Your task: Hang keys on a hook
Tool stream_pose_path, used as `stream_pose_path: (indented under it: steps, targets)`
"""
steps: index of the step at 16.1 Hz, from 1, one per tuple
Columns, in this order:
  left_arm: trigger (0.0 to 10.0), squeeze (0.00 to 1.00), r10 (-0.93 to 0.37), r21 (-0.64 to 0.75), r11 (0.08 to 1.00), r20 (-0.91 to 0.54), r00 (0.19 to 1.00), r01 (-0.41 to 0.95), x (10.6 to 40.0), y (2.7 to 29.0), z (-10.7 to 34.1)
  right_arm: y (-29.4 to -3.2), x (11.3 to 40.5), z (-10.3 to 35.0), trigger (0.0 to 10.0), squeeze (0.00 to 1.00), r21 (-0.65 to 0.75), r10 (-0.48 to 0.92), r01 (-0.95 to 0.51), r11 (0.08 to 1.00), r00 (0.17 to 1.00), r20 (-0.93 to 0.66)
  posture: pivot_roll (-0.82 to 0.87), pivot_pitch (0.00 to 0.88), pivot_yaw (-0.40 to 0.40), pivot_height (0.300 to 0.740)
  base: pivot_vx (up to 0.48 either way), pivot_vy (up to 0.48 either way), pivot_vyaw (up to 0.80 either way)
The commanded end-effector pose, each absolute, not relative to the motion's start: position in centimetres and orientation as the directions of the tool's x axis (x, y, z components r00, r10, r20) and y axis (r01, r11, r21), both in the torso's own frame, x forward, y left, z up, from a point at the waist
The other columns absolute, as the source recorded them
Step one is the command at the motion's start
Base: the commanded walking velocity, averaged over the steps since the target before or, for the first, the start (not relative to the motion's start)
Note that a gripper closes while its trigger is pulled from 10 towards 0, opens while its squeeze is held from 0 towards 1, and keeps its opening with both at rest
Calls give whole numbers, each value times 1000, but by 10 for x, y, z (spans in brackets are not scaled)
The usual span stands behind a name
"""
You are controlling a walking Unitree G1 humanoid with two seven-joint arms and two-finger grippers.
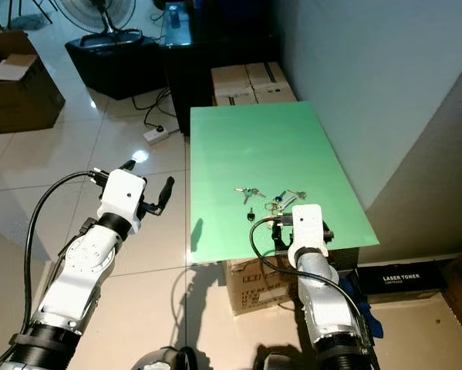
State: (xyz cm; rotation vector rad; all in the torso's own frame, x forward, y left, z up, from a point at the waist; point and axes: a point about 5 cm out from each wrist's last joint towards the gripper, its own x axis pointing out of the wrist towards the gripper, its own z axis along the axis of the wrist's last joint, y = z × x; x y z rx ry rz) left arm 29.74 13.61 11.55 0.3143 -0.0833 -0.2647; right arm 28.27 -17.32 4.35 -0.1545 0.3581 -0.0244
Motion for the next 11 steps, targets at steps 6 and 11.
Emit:
stream_pose_path:
  steps: [6, 11]
  targets:
    - [10000, 0, -309, 292, 913, 38, 950, 285, 290, 139, 115, -175, 280, 38, 10000, 0, -182, -70, 3, 983, 927, -368, -84, 90, 82, 740, 207, -123, 267]
    - [10000, 0, -313, 291, 911, 34, 949, 290, 289, 140, 115, -173, 278, 36, 10000, 0, -174, -45, -22, 984, 927, -372, -85, 90, 81, 740, 320, -48, 0]
